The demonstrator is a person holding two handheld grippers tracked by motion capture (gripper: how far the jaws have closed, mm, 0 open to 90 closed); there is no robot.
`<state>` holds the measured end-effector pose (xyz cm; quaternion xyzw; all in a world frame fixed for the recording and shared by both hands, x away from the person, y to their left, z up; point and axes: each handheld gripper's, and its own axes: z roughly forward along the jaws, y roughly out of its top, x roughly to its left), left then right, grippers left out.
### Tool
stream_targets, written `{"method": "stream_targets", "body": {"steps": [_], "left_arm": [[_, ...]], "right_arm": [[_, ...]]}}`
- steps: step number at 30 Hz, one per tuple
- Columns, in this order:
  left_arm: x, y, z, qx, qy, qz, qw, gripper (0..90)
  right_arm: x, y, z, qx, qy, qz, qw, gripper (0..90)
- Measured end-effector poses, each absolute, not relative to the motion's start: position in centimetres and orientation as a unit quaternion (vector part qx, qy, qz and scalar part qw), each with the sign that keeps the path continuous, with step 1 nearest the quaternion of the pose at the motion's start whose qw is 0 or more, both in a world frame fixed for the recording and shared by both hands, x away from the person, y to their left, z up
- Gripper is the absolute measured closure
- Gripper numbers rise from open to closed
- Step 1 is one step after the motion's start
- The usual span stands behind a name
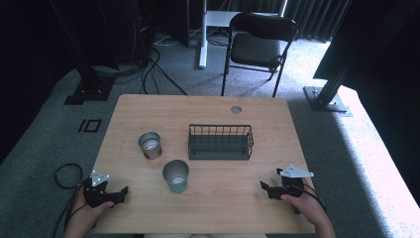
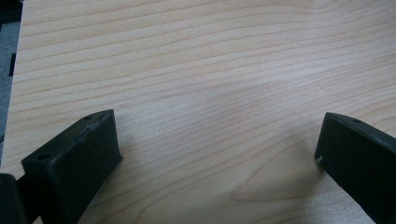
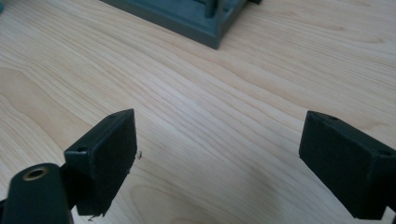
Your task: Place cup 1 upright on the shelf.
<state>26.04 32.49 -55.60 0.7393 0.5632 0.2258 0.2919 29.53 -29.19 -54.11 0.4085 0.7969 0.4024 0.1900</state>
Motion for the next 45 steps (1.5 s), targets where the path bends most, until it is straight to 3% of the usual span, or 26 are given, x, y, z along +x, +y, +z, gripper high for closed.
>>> {"method": "stream_targets", "body": {"steps": [45], "left_arm": [[26.0,32.5,-55.6,0.739,0.563,0.226,0.293,0.4]], "right_arm": [[30.7,-20.6,-52.6,0.298,0.829,0.451,0.147,12.5]]}}
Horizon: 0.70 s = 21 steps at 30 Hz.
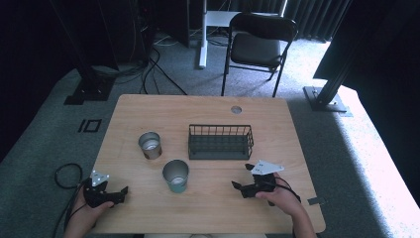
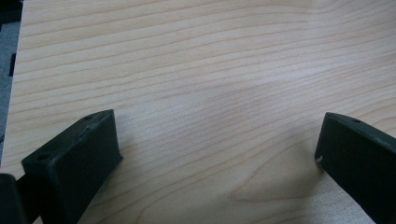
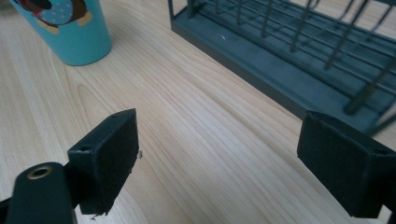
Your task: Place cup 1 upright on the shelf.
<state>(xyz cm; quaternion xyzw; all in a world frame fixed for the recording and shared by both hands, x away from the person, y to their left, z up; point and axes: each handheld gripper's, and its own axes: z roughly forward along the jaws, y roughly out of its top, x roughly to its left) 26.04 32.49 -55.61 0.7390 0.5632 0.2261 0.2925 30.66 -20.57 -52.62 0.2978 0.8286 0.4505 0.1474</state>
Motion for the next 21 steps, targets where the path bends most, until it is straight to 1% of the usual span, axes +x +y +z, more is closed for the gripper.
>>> {"method": "stream_targets", "body": {"steps": [14,21], "left_arm": [[26.0,32.5,-55.6,0.739,0.563,0.226,0.293,0.3],[26.0,32.5,-55.6,0.739,0.563,0.226,0.293,0.4]], "right_arm": [[30.6,-18.0,-52.3,0.265,0.838,0.462,0.119,11.1],[30.6,-16.8,-52.2,0.248,0.840,0.469,0.113,10.8]]}}
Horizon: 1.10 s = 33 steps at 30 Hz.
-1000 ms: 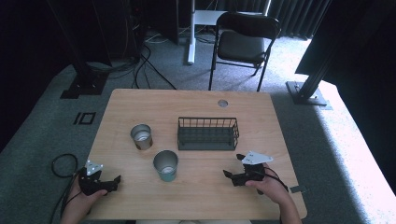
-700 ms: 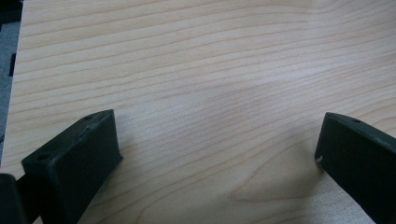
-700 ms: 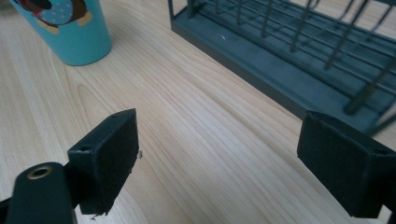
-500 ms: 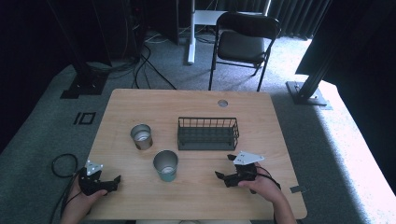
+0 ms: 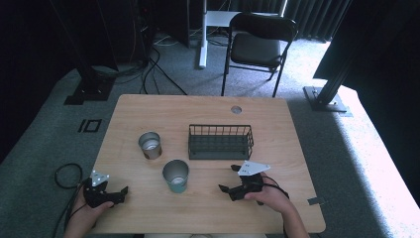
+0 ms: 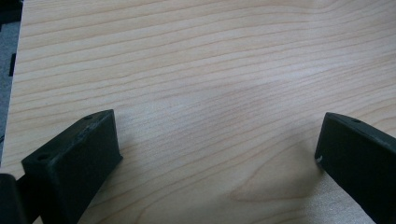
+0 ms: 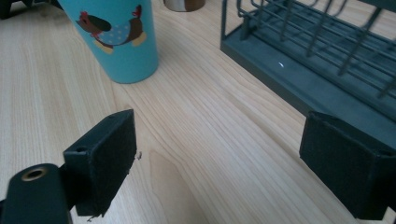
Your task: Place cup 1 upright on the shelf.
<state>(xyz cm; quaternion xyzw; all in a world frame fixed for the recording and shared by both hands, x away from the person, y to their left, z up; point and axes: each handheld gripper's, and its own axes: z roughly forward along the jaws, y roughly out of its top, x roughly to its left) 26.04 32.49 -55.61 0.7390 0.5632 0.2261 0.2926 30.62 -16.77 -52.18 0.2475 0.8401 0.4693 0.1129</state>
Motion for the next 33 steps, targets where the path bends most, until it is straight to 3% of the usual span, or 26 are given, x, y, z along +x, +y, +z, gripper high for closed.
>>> {"method": "stream_targets", "body": {"steps": [33], "left_arm": [[26.0,32.5,-55.6,0.739,0.563,0.226,0.293,0.3]], "right_arm": [[30.5,-10.1,-51.8,0.175,0.843,0.501,0.090,10.8]]}}
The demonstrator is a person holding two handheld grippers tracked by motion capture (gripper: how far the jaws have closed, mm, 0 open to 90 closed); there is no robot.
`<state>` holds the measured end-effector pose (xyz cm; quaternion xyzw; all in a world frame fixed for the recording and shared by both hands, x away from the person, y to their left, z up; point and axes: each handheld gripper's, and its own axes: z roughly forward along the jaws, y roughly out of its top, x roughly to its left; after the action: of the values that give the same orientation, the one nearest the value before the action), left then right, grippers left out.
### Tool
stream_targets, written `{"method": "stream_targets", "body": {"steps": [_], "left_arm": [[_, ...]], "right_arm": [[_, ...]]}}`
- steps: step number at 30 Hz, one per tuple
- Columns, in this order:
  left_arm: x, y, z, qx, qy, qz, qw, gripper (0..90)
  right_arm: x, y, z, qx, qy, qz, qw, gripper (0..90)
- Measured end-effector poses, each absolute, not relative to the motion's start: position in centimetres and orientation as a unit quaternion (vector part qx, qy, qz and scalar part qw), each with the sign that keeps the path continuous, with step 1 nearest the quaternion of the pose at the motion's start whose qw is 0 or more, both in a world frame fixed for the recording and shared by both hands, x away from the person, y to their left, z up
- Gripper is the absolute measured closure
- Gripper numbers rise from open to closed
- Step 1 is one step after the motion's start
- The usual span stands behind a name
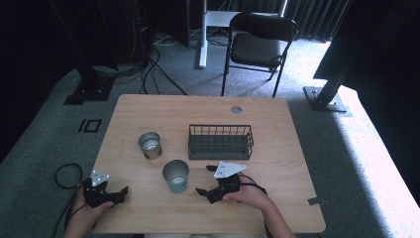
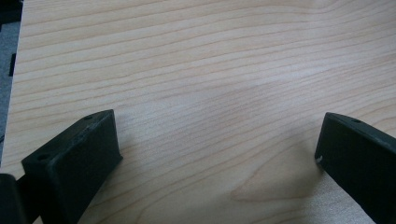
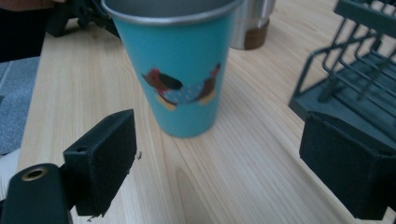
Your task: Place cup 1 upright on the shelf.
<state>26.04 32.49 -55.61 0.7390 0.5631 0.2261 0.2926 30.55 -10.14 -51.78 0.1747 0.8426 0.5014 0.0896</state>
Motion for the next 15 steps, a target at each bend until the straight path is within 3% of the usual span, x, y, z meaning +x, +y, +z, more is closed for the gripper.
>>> {"method": "stream_targets", "body": {"steps": [15], "left_arm": [[26.0,32.5,-55.6,0.739,0.563,0.226,0.293,0.3]], "right_arm": [[30.6,-7.2,-51.6,0.154,0.836,0.520,0.081,10.8]]}}
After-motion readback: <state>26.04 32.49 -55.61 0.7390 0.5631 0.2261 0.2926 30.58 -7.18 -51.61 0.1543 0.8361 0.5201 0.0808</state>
